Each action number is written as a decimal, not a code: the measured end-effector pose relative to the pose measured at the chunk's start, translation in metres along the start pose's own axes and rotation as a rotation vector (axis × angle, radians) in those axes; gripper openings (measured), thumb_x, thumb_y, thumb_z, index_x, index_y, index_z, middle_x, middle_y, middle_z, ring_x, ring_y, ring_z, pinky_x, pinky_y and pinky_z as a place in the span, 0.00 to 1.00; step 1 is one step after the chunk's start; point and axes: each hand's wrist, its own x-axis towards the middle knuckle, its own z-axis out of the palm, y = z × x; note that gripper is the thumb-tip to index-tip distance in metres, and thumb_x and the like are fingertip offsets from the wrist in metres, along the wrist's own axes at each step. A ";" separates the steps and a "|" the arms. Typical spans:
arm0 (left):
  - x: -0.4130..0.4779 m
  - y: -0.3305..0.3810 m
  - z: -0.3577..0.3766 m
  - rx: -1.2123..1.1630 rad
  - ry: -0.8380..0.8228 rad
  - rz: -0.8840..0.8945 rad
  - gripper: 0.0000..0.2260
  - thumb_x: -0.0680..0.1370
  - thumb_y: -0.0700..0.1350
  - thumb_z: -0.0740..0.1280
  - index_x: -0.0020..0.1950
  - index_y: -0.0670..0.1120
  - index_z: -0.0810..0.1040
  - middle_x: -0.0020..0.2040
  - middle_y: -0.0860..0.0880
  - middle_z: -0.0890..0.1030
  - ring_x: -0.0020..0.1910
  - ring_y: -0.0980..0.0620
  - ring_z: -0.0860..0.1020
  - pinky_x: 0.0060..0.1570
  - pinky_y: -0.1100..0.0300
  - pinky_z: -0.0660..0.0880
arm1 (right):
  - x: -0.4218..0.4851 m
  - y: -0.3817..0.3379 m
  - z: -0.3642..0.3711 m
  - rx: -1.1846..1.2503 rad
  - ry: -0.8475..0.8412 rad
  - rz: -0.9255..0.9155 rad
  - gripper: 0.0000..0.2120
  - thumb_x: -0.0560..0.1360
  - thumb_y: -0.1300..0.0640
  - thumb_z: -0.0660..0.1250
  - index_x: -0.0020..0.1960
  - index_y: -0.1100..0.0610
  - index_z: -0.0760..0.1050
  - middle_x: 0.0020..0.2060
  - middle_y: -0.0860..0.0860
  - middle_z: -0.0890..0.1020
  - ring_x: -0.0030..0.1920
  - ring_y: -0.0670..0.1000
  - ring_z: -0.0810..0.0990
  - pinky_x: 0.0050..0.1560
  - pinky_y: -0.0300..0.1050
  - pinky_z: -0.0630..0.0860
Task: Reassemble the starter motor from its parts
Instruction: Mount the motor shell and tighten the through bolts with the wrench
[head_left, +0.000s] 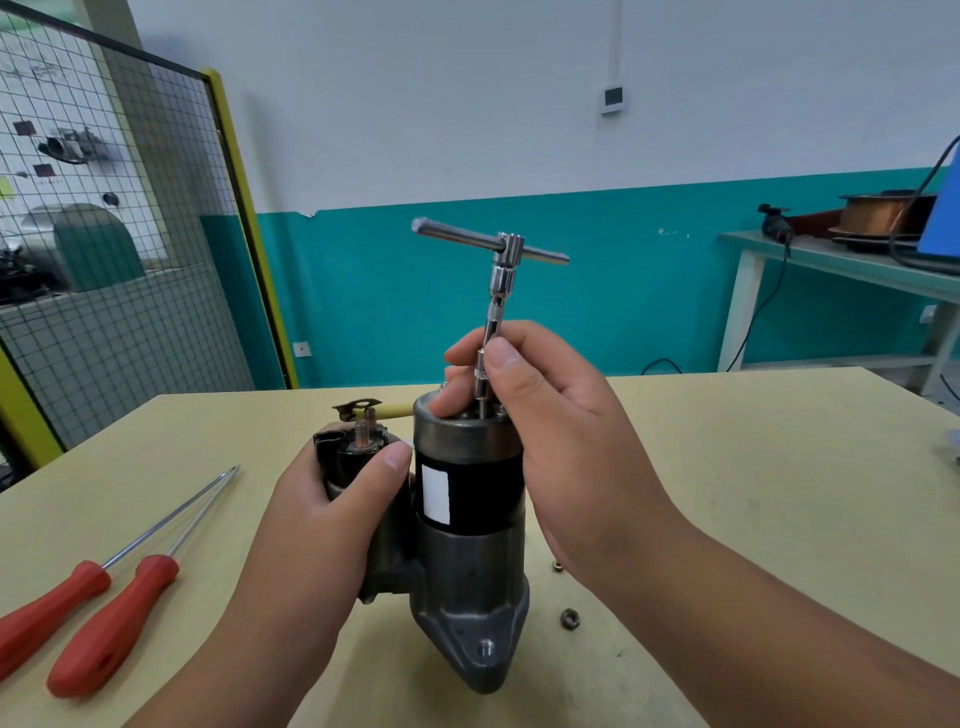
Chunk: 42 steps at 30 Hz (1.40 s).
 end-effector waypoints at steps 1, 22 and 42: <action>0.000 0.000 0.000 -0.008 0.000 0.001 0.22 0.63 0.70 0.72 0.52 0.63 0.84 0.48 0.50 0.89 0.46 0.41 0.88 0.34 0.35 0.85 | 0.000 0.000 0.000 -0.011 -0.001 -0.004 0.11 0.83 0.46 0.59 0.50 0.45 0.80 0.42 0.47 0.87 0.48 0.45 0.85 0.52 0.33 0.79; 0.002 -0.003 -0.001 -0.007 -0.009 0.002 0.21 0.64 0.70 0.73 0.52 0.63 0.84 0.49 0.51 0.89 0.48 0.43 0.89 0.39 0.34 0.86 | 0.000 0.002 0.001 0.020 0.003 -0.018 0.14 0.84 0.47 0.57 0.50 0.45 0.80 0.42 0.50 0.87 0.48 0.47 0.85 0.51 0.33 0.79; 0.001 0.001 0.000 0.032 -0.002 -0.013 0.22 0.63 0.71 0.72 0.52 0.64 0.84 0.48 0.50 0.89 0.46 0.39 0.88 0.25 0.54 0.77 | 0.000 0.002 0.001 -0.004 0.003 -0.023 0.12 0.83 0.46 0.58 0.50 0.46 0.80 0.42 0.48 0.86 0.48 0.47 0.84 0.51 0.35 0.80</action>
